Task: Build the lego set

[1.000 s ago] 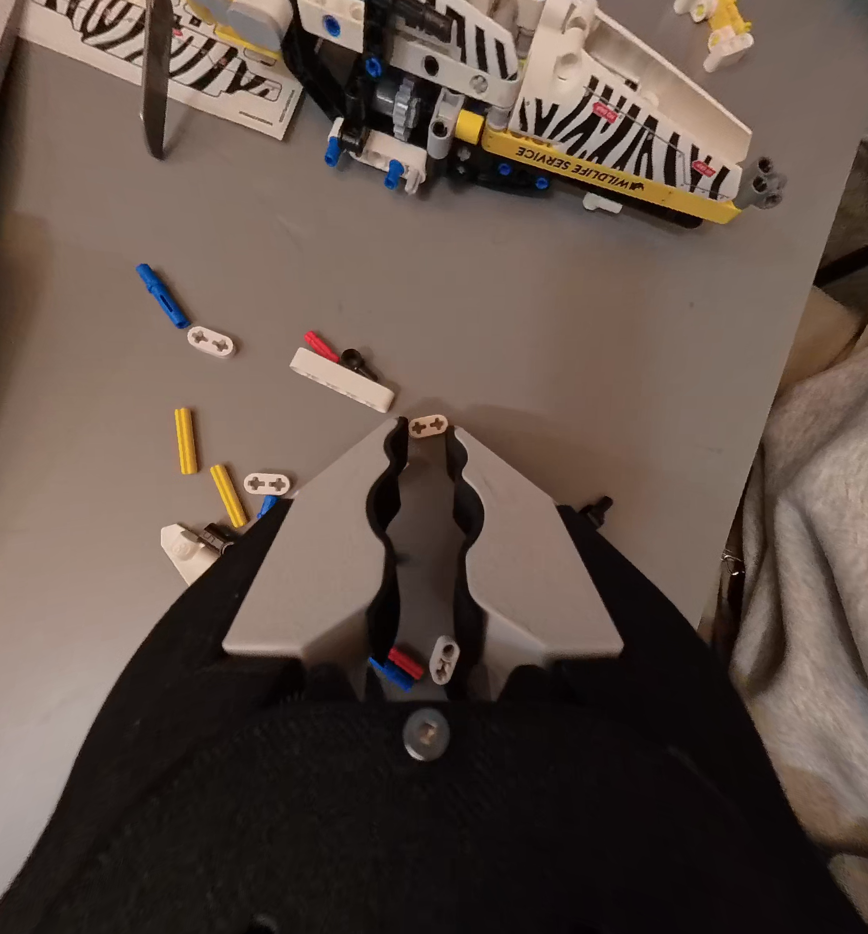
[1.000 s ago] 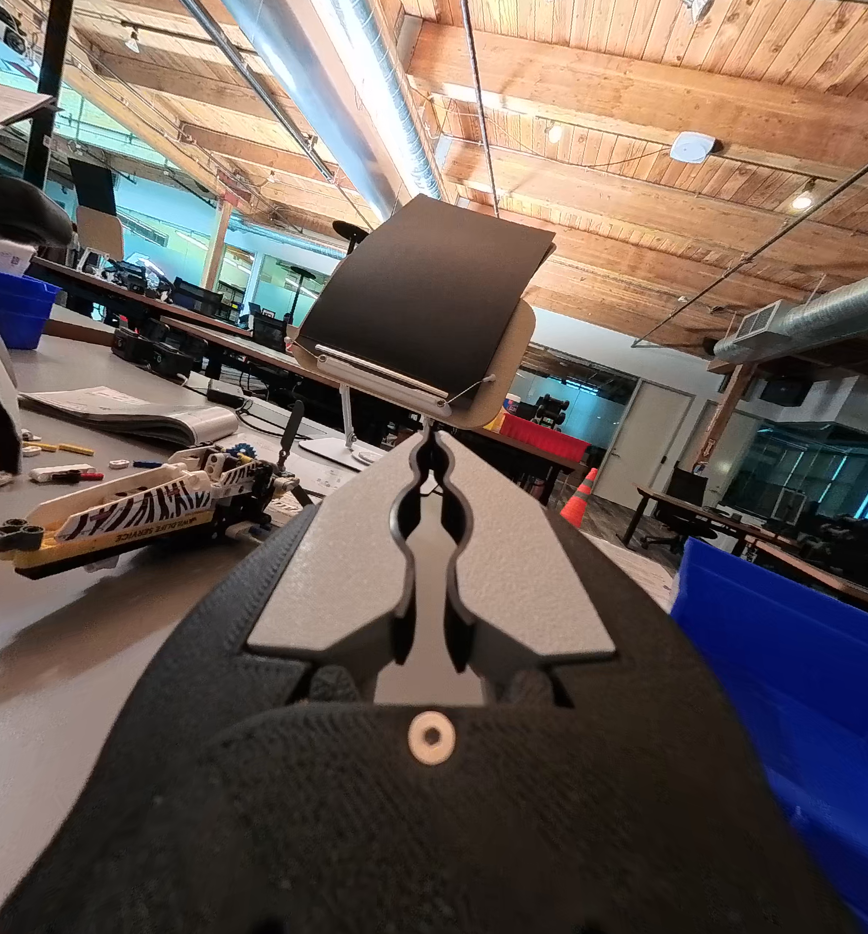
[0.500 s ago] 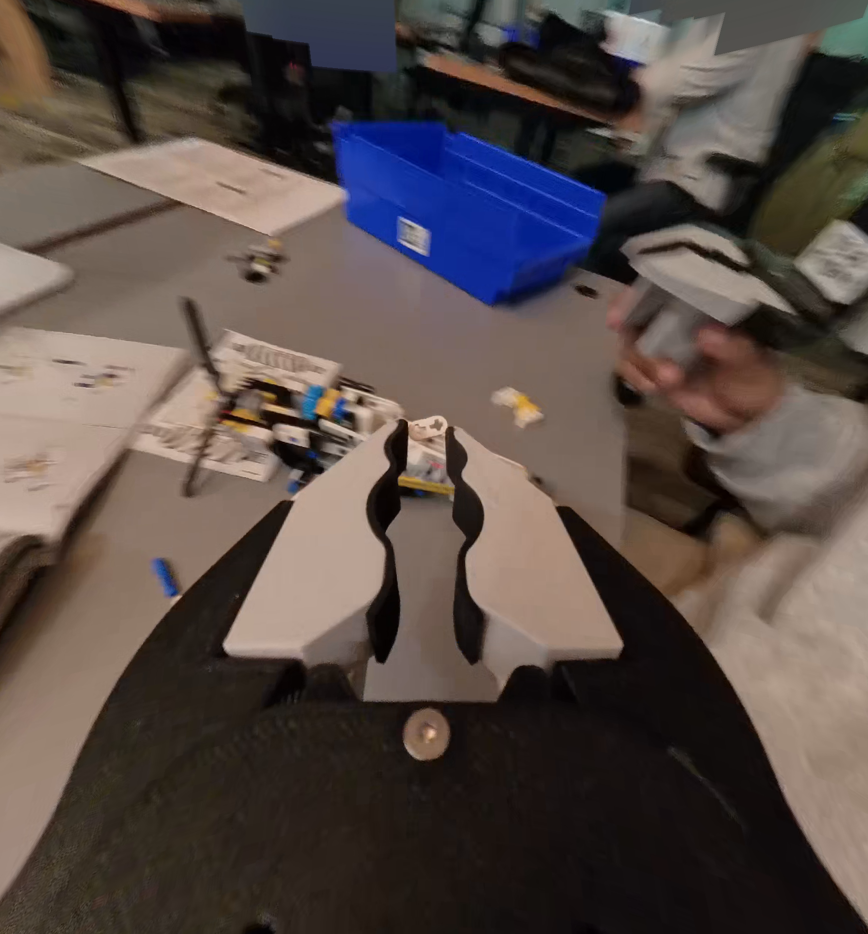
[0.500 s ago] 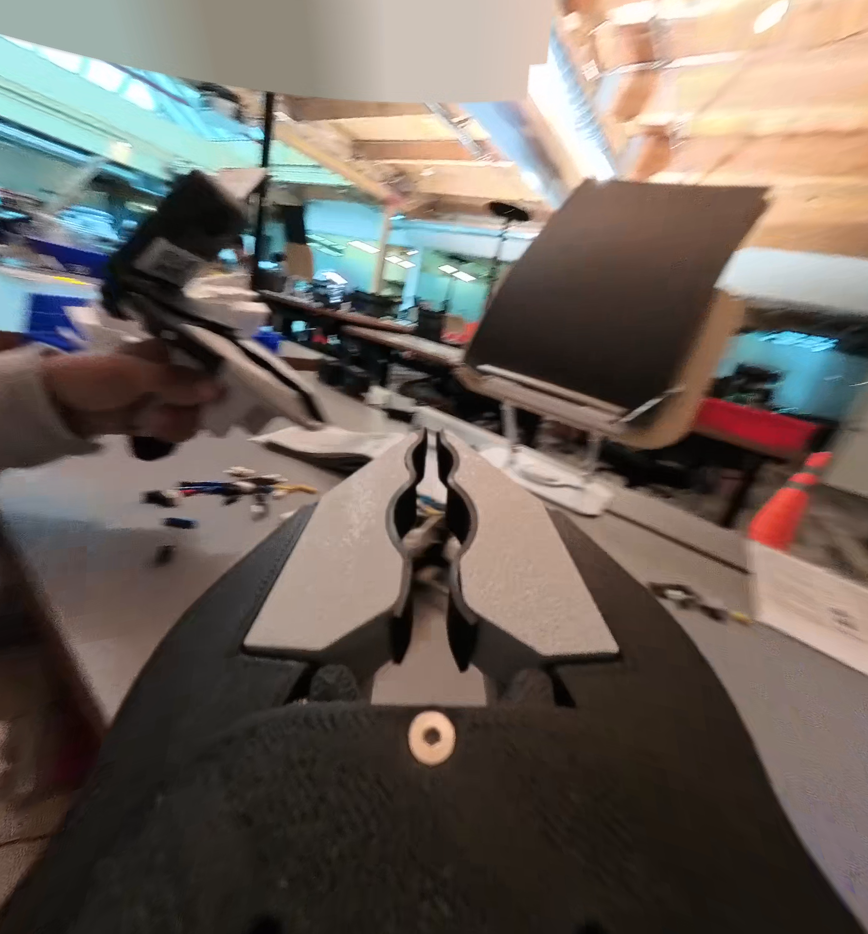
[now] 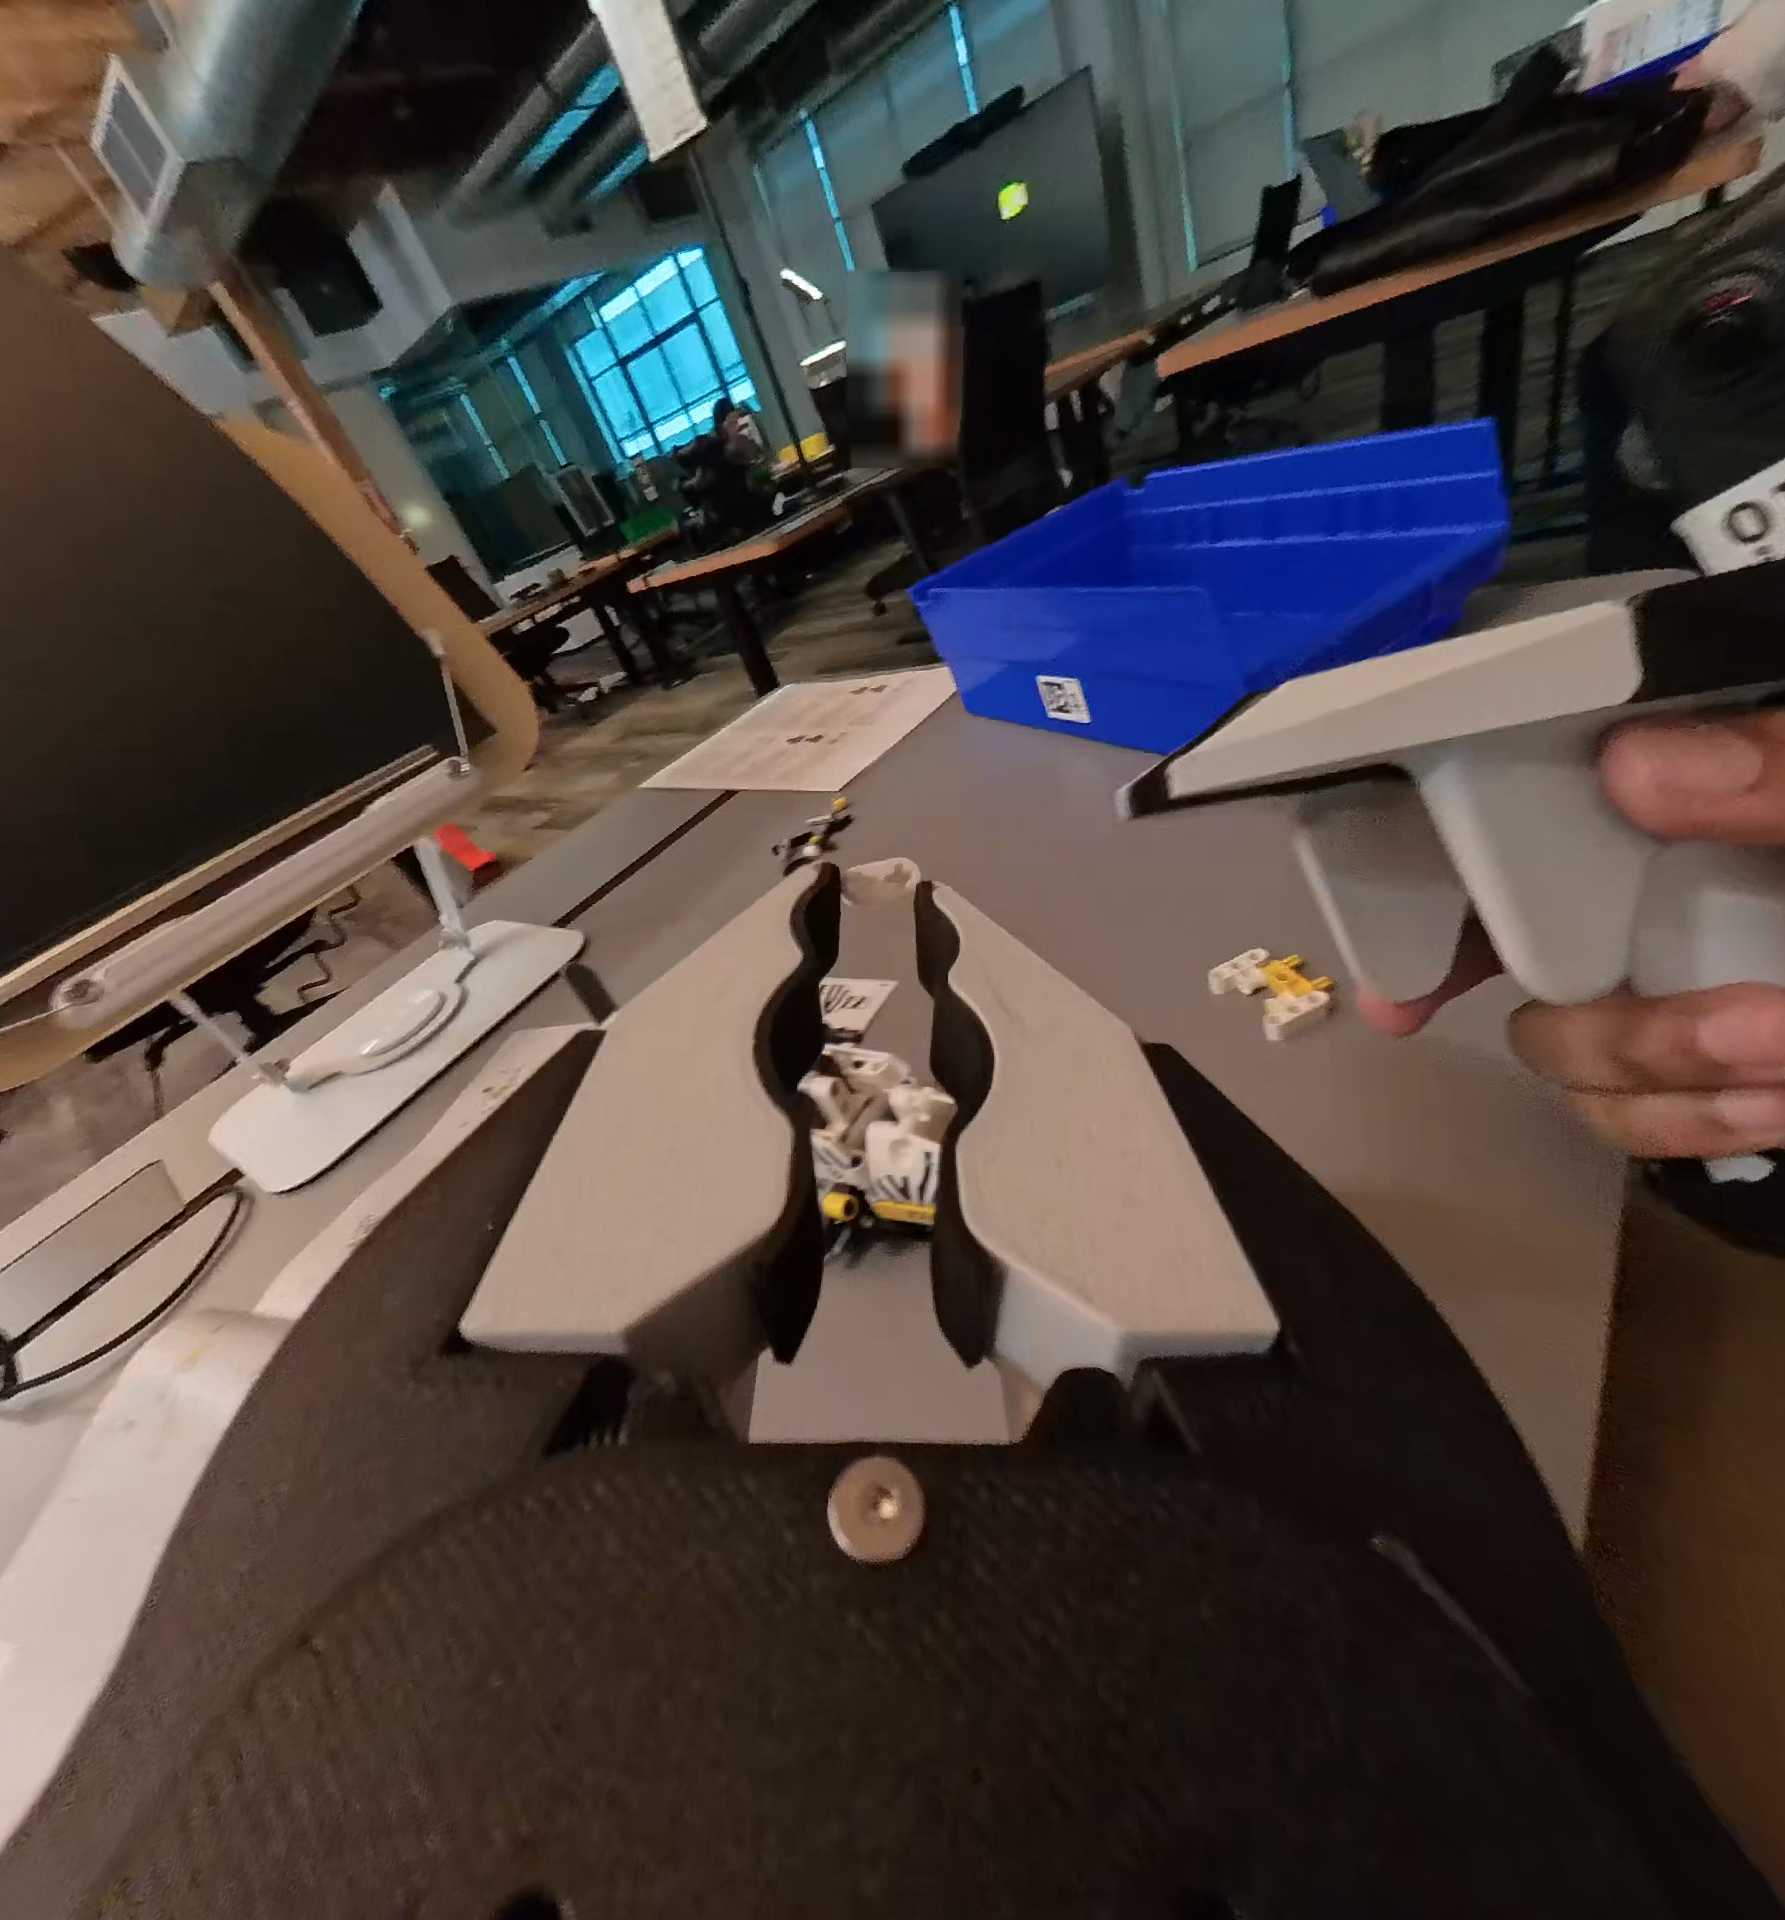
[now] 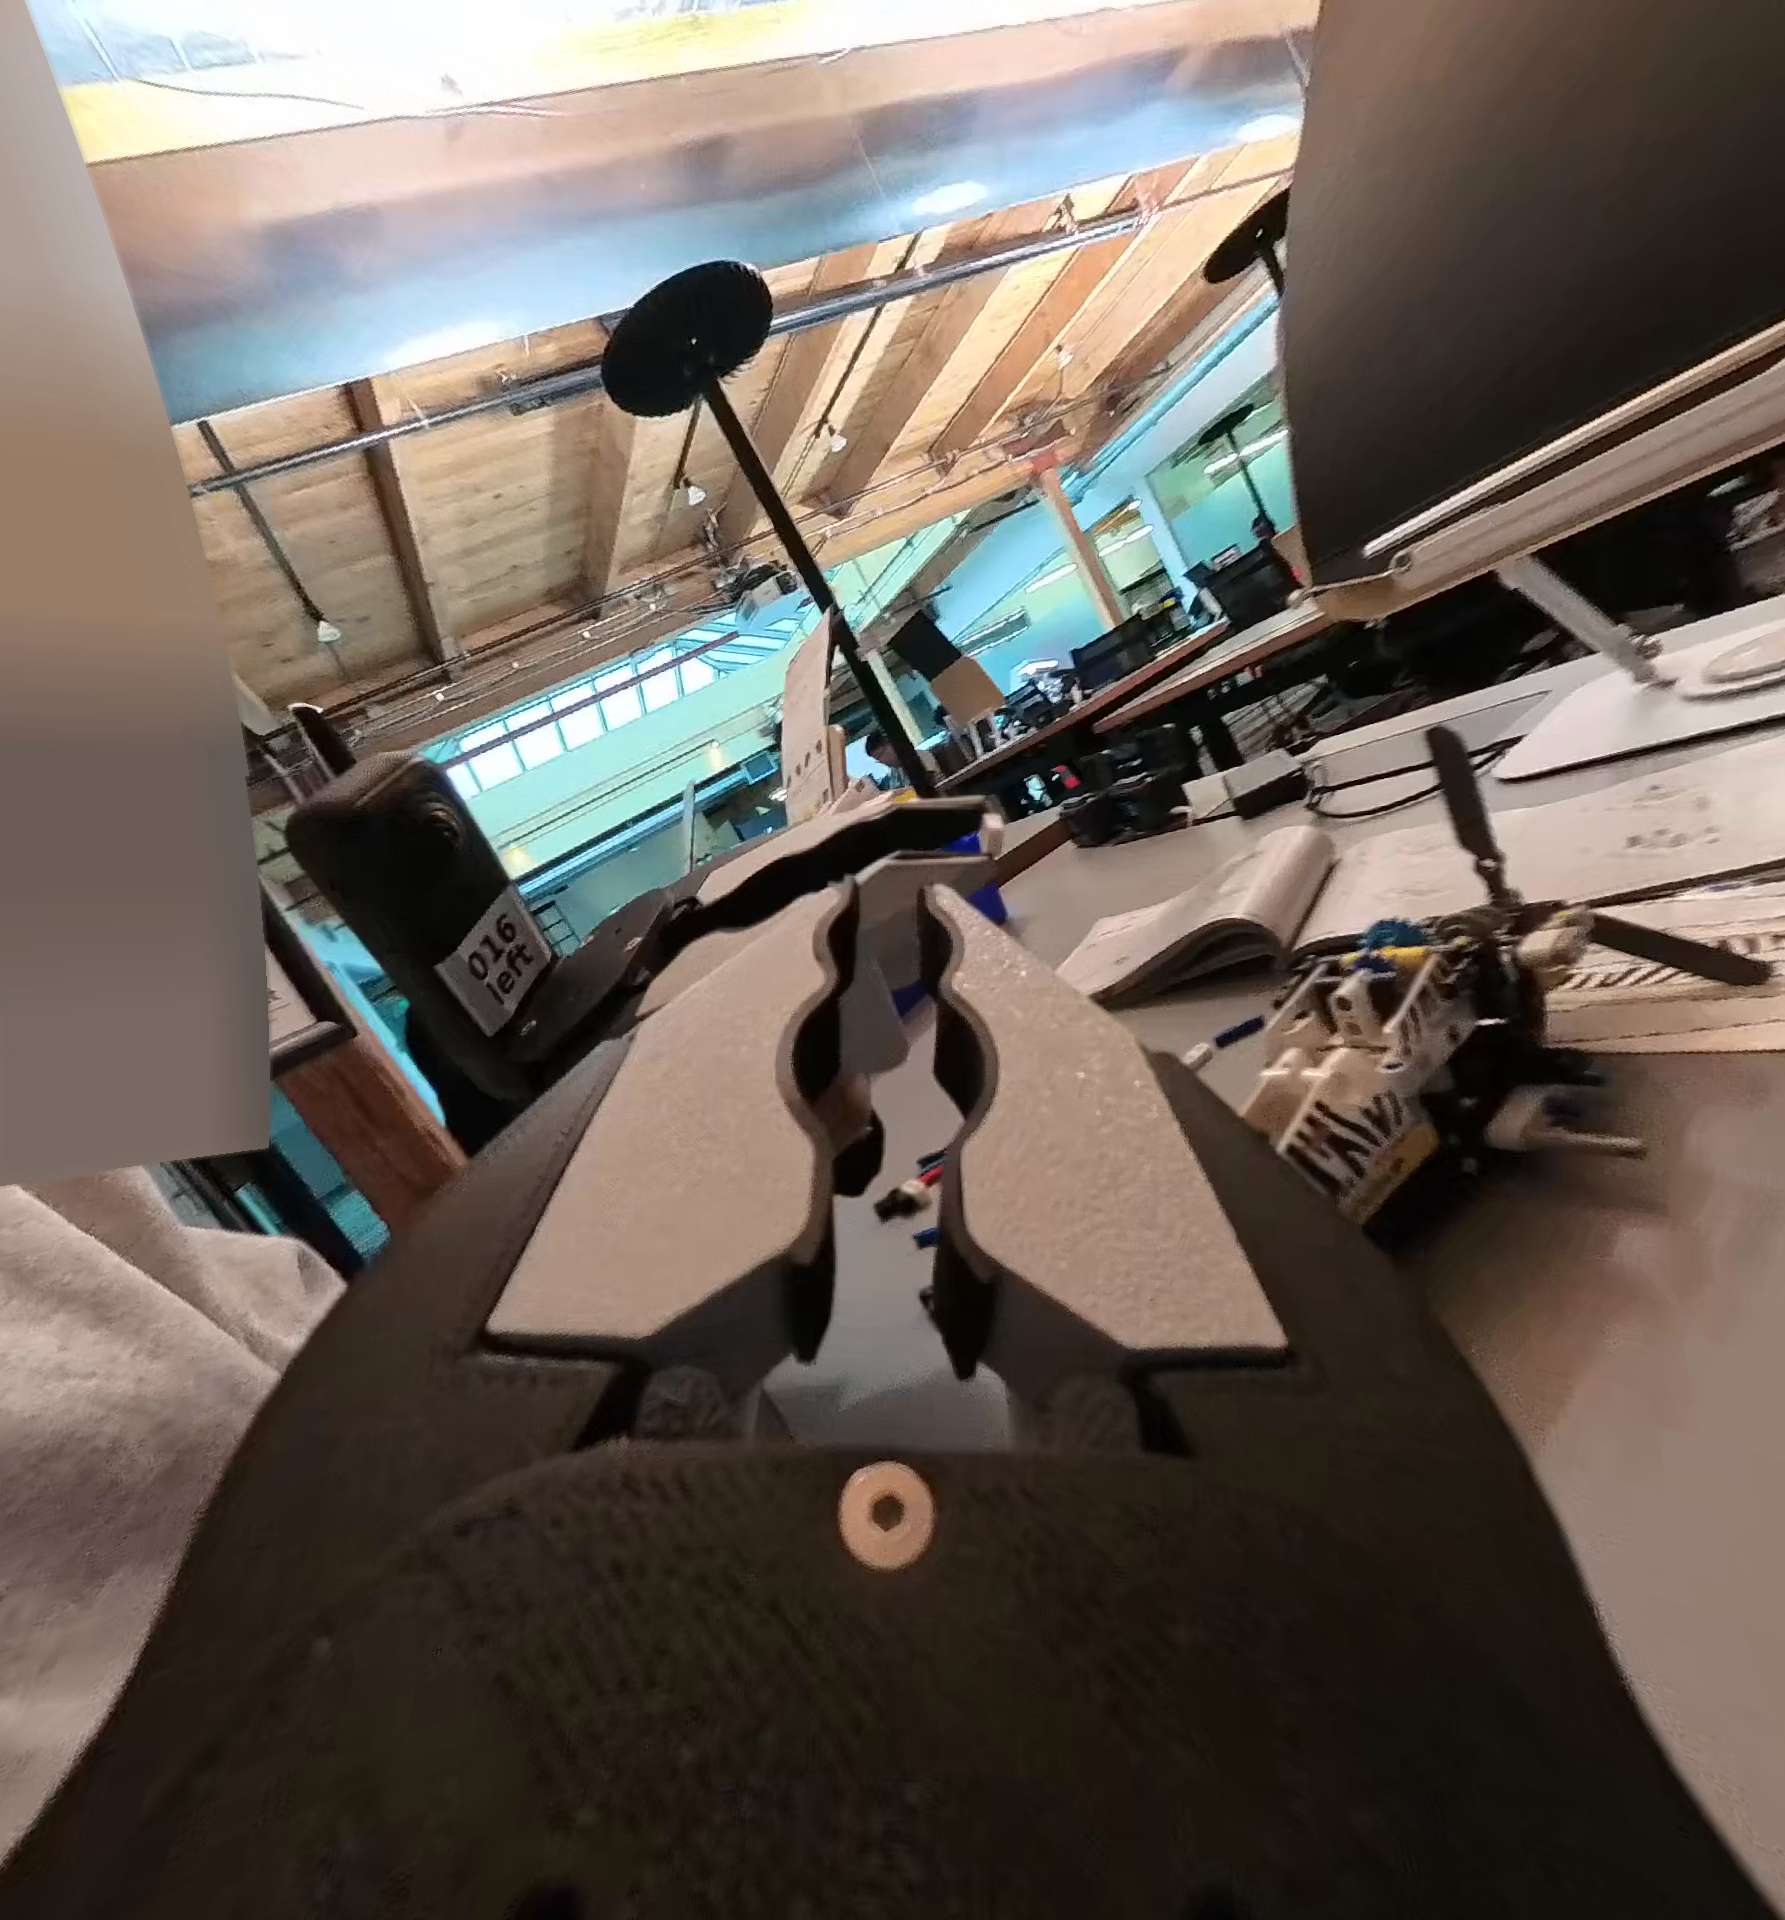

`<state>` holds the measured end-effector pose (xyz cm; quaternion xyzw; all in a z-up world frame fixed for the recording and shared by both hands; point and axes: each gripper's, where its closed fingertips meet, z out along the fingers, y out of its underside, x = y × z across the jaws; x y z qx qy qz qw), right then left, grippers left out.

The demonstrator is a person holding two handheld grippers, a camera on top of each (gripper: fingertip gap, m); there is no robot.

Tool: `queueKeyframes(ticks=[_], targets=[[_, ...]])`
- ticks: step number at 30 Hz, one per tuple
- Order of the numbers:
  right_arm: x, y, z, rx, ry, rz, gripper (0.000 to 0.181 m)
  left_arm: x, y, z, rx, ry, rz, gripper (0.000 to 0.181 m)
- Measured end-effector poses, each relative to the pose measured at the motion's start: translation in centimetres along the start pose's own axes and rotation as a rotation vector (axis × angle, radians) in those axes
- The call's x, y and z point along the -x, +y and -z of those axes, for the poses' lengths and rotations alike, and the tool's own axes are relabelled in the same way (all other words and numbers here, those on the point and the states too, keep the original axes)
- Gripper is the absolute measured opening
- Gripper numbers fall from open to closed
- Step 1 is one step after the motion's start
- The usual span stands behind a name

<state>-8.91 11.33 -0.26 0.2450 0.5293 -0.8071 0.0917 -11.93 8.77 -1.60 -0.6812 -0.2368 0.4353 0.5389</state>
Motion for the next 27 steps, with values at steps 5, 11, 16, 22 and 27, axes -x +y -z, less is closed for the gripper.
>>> queueKeyframes(ticks=[5, 11, 16, 22, 27], targets=[[0.3, 0.4, 0.0, 0.000, -0.004, -0.009, 0.013, -2.0, -0.1, -0.4, -0.008, 0.058, -0.016, 0.012], [0.0, 0.2, 0.4, 0.000, 0.005, -0.016, 0.012, -3.6, -0.6, -0.3, -0.055, 0.115, -0.047, 0.012], [0.0, 0.4, 0.4, 0.023, 0.005, 0.005, 0.005, -3.9, -1.2, 0.2, -0.094, 0.121, -0.110, 0.012], [-0.9, -0.4, 1.0, 0.012, 0.054, 0.022, 0.009, -4.5, -1.3, 0.4, -0.114, 0.164, -0.119, 0.012], [-0.6, 0.4, 1.1, 0.086, -0.039, -0.149, 0.010, -5.6, -1.4, 0.9, -0.134, 0.242, -0.138, 0.011]])
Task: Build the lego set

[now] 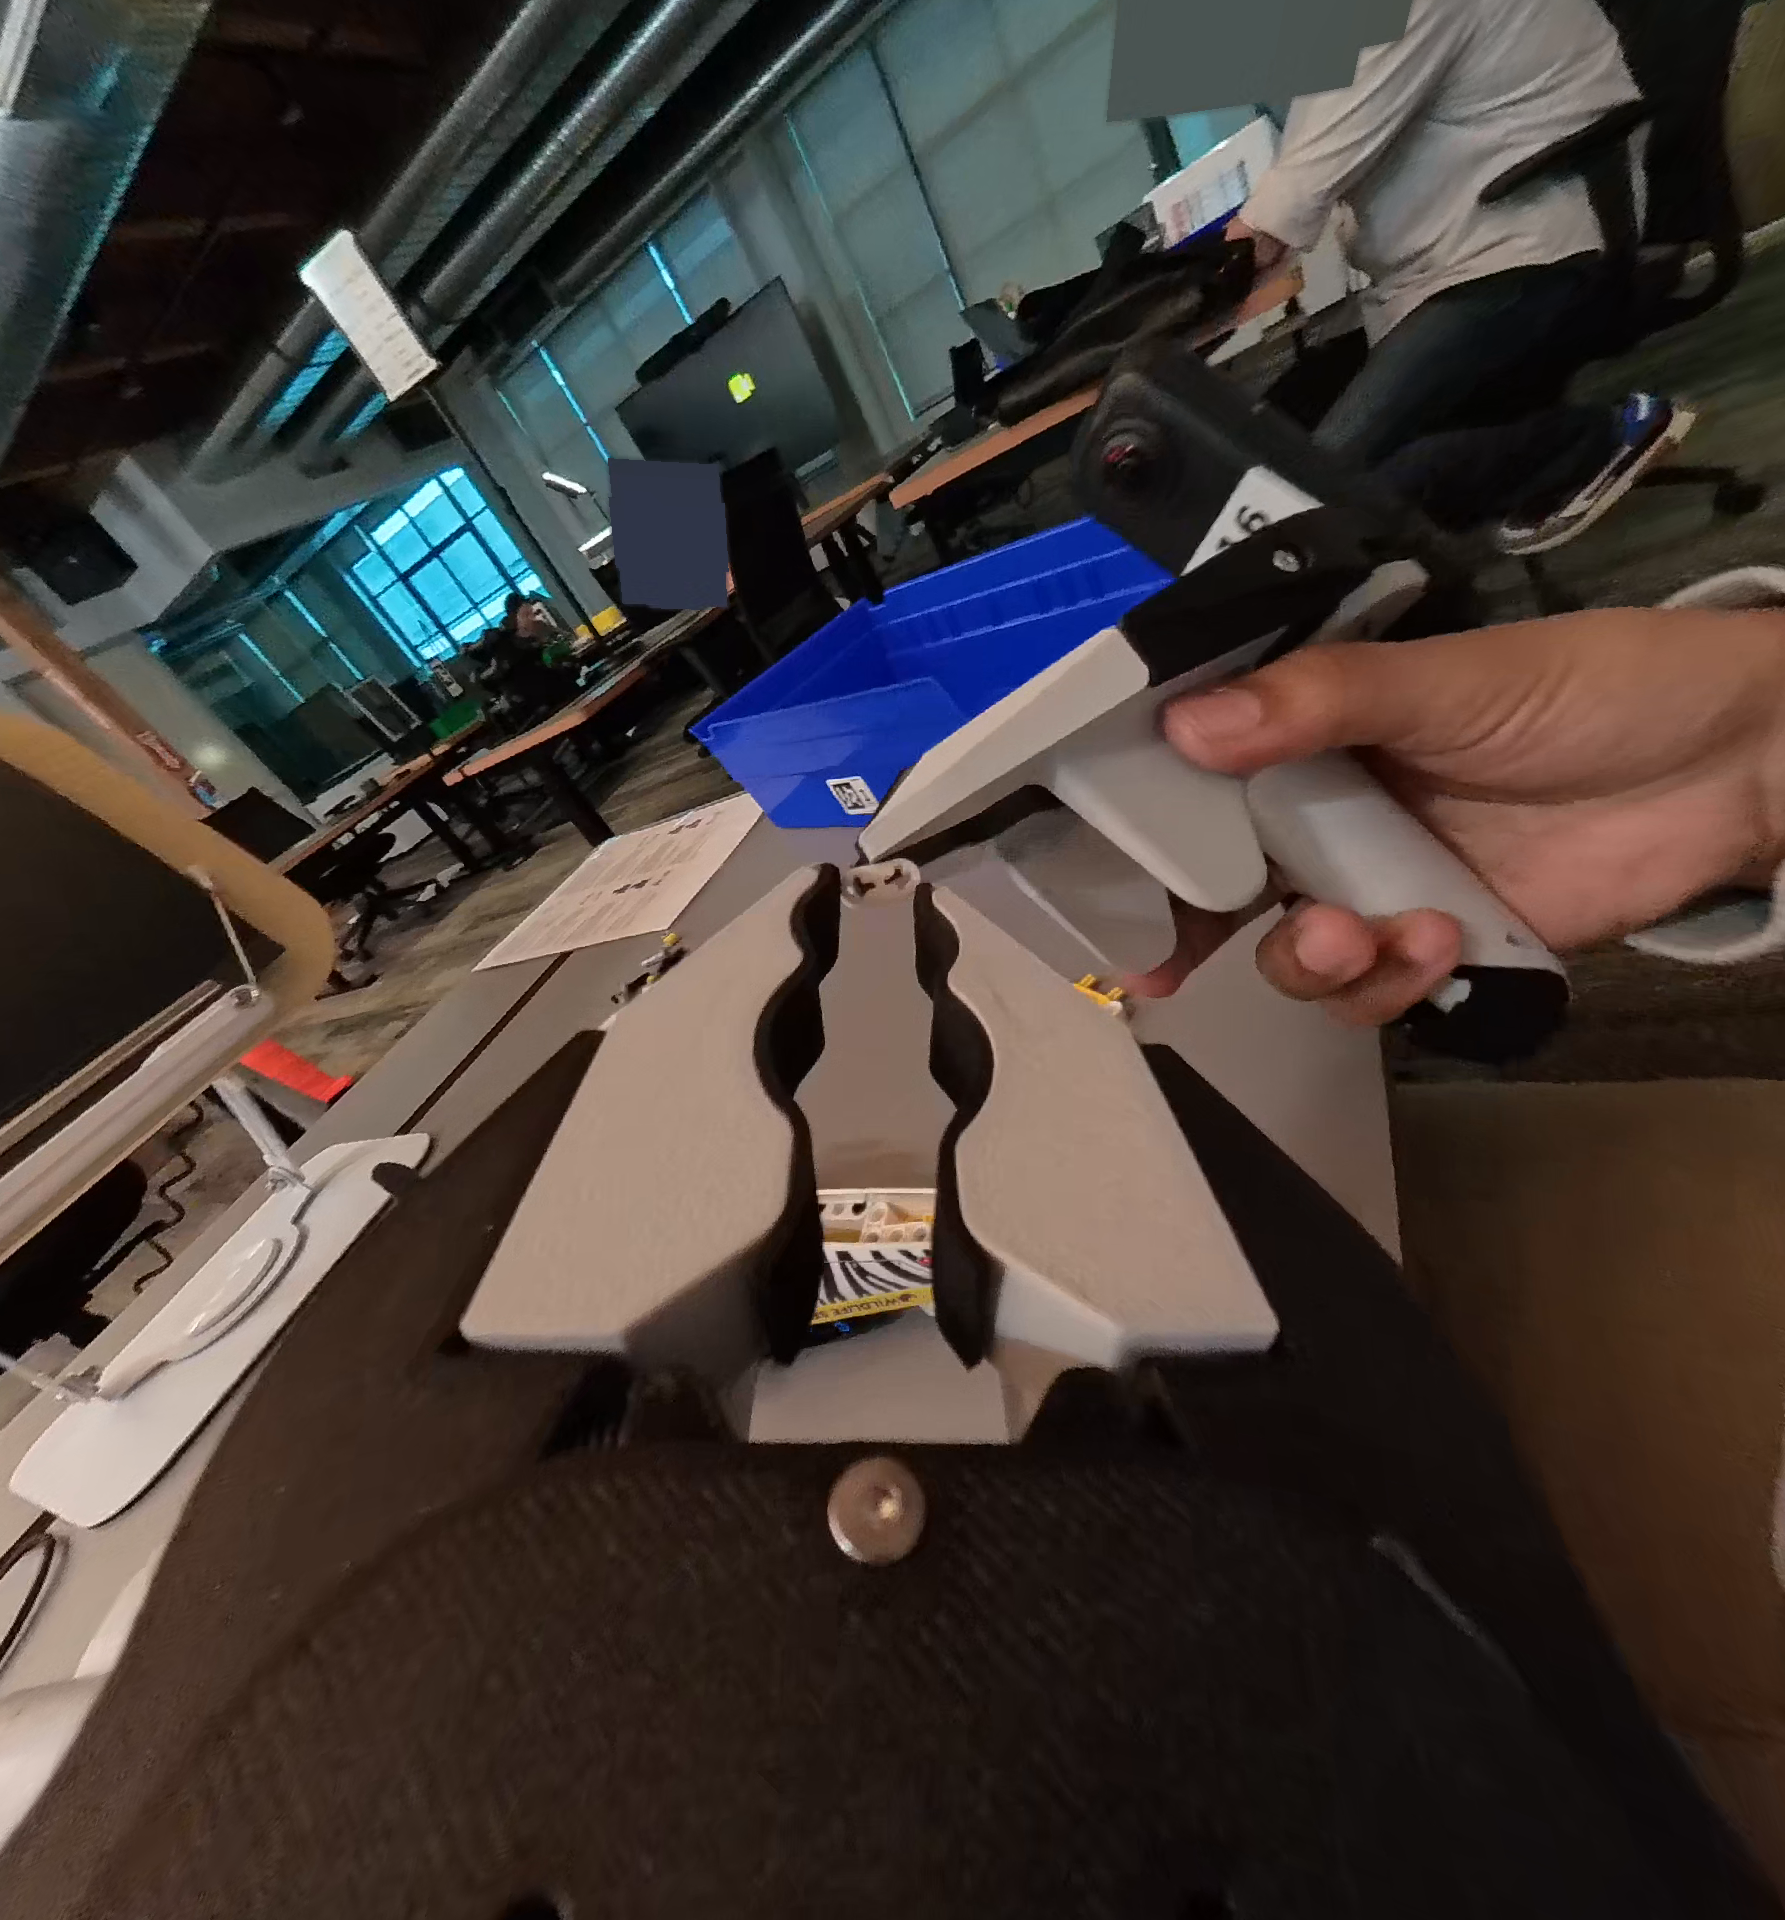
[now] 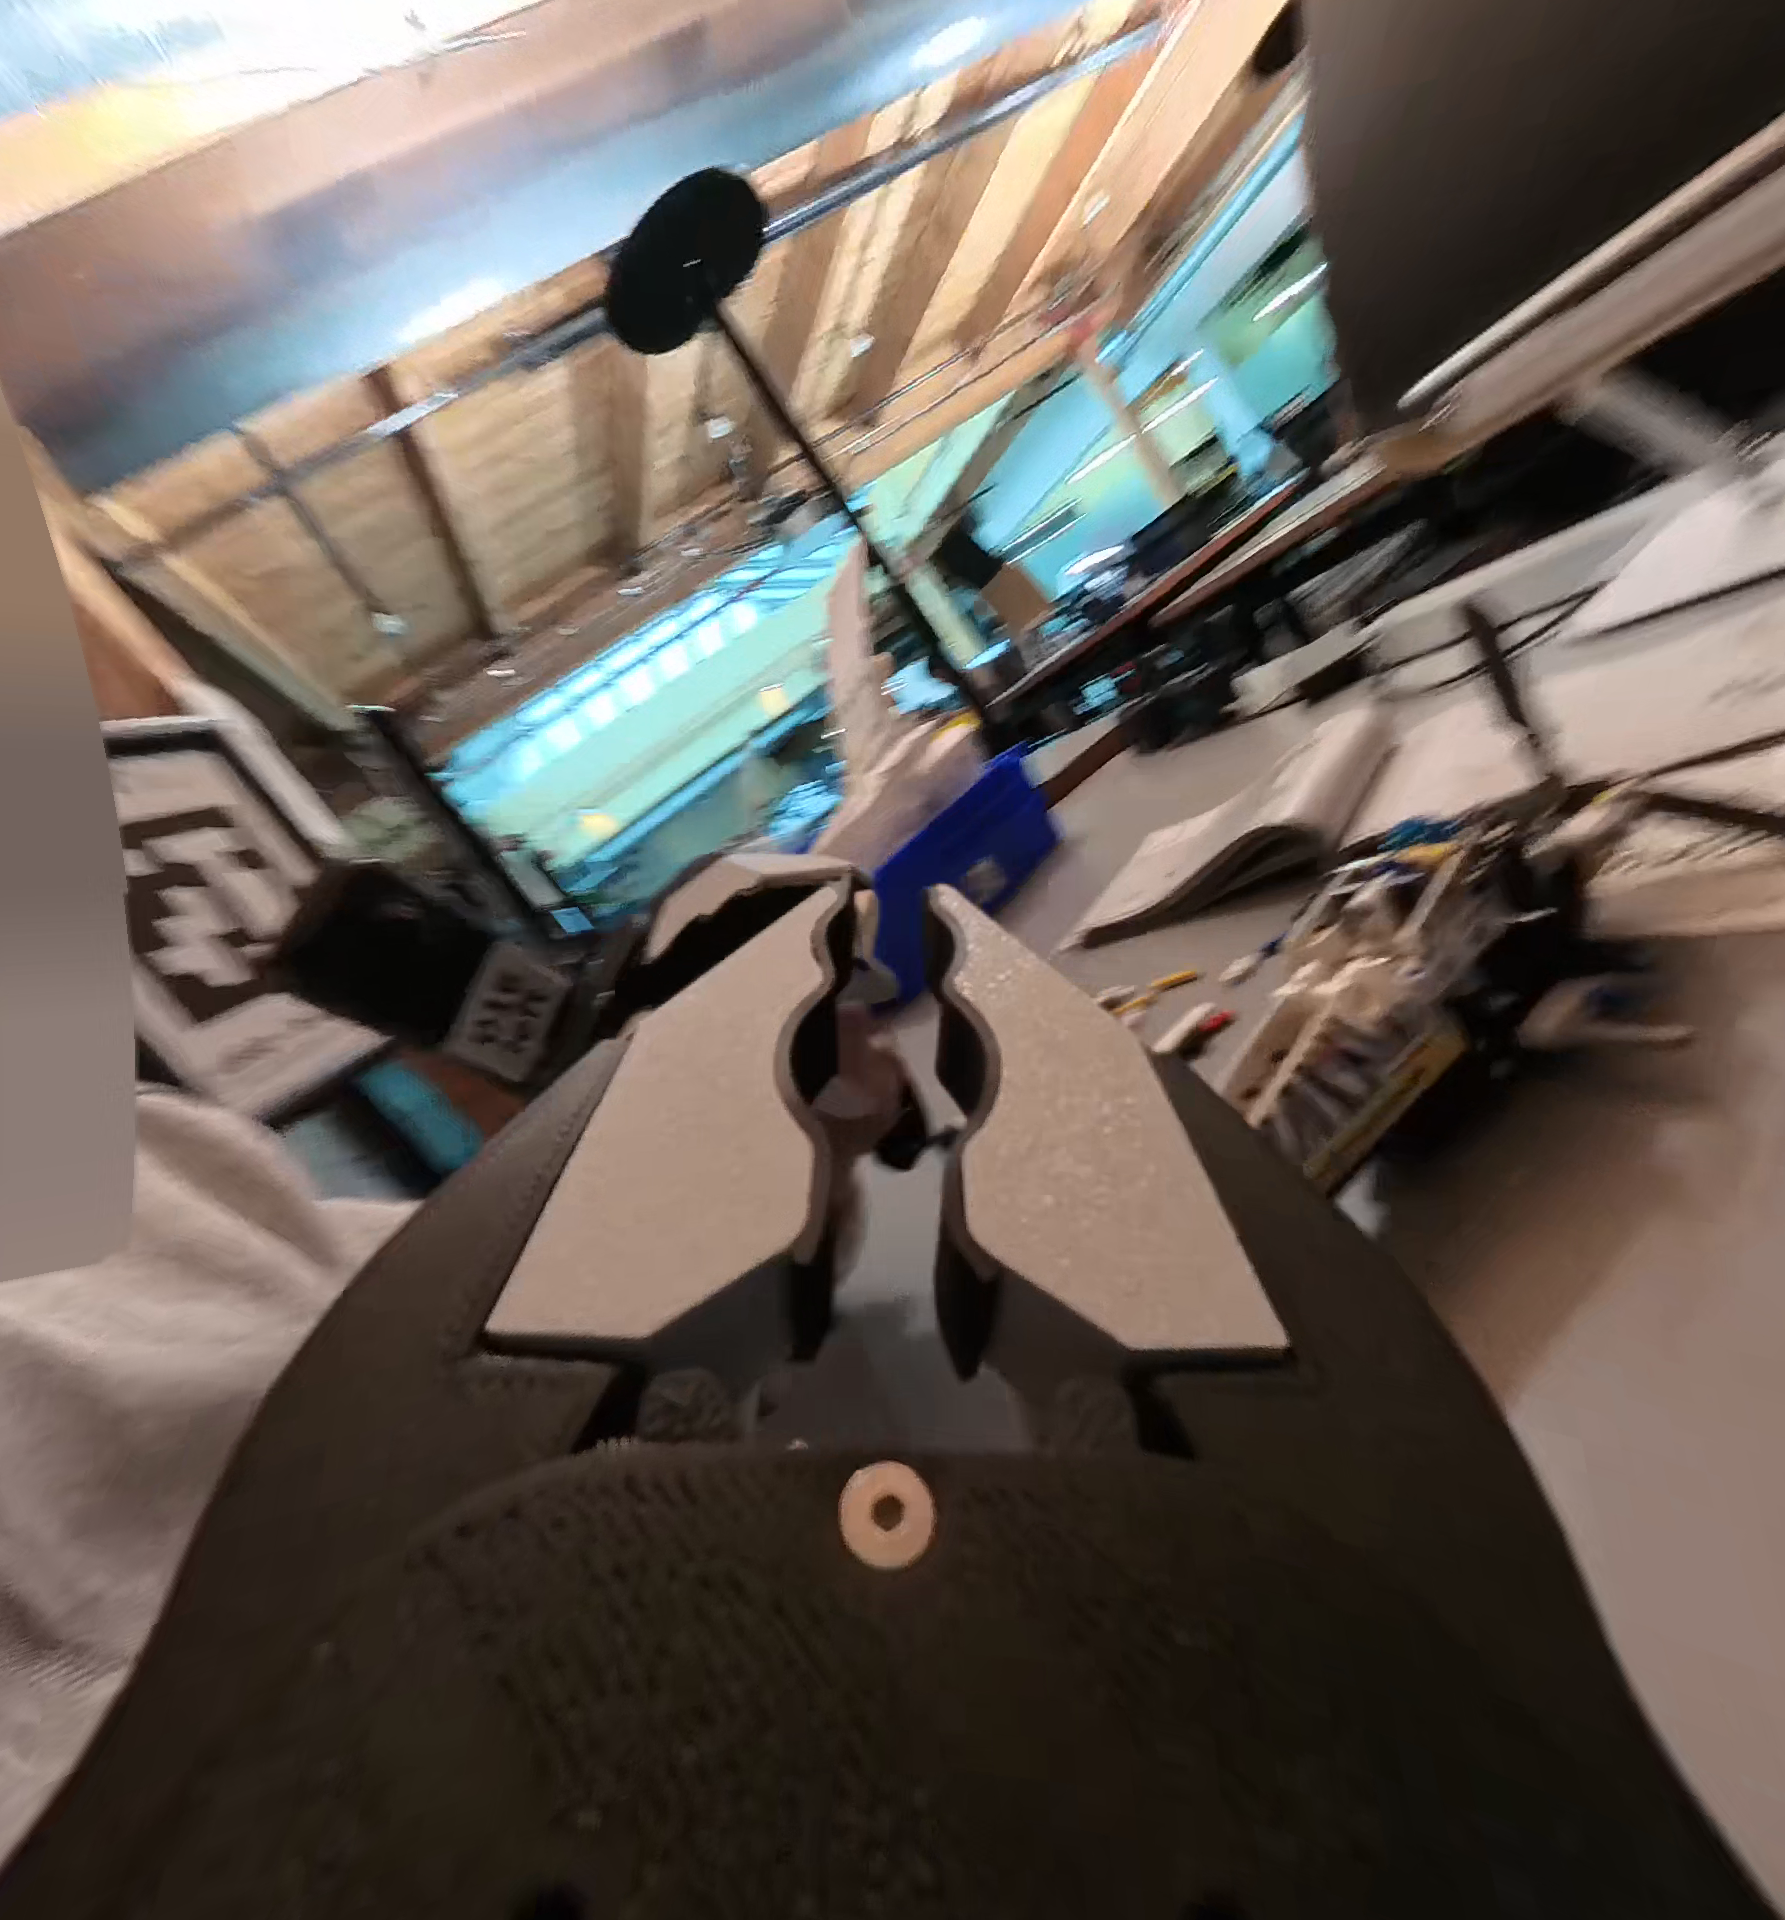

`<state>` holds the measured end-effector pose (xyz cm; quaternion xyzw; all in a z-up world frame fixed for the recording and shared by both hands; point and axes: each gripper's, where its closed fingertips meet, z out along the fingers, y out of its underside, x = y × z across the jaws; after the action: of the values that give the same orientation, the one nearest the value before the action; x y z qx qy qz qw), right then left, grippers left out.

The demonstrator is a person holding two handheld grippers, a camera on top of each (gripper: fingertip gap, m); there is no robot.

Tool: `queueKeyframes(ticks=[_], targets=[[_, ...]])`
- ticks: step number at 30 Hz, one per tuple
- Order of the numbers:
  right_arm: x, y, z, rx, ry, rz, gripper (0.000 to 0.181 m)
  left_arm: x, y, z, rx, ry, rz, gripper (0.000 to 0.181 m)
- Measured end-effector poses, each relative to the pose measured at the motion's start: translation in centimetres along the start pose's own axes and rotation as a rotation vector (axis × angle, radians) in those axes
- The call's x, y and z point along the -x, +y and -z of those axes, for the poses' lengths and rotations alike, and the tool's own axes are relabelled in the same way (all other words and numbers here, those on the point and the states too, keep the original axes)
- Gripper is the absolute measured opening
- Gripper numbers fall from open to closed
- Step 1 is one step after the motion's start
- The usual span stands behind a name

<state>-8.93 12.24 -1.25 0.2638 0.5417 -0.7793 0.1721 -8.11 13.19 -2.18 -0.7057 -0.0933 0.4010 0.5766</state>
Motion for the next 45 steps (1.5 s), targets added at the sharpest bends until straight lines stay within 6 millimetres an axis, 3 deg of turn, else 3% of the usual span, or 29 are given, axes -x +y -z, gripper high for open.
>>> queueKeyframes(ticks=[5, 12, 16, 24, 39, 45], targets=[[0.6, 0.4, 0.4, 0.052, -0.126, -0.158, 0.010, -0.5, -0.2, 0.0, -0.019, 0.043, 0.020, 0.011], [1.0, 1.0, 0.4, 0.084, -0.179, -0.203, 0.004, -0.6, -0.3, 0.1, -0.032, 0.059, 0.038, 0.012], [0.5, 1.0, 0.3, 0.085, -0.150, -0.167, 0.004, -0.4, 0.2, -0.1, -0.020, 0.059, 0.074, 0.012], [-0.7, 1.4, 0.3, 0.147, 0.024, 0.114, 0.004, -0.3, 1.2, -0.9, 0.008, -0.004, 0.061, 0.014], [-0.7, 1.4, 0.7, 0.176, -0.046, 0.039, 0.006, -0.8, 1.2, -0.7, -0.011, 0.035, 0.066, 0.012], [0.1, 0.1, 1.0, 0.091, -0.119, -0.020, 0.015, -0.1, -0.7, 0.1, -0.145, 0.084, 0.268, 0.012]])
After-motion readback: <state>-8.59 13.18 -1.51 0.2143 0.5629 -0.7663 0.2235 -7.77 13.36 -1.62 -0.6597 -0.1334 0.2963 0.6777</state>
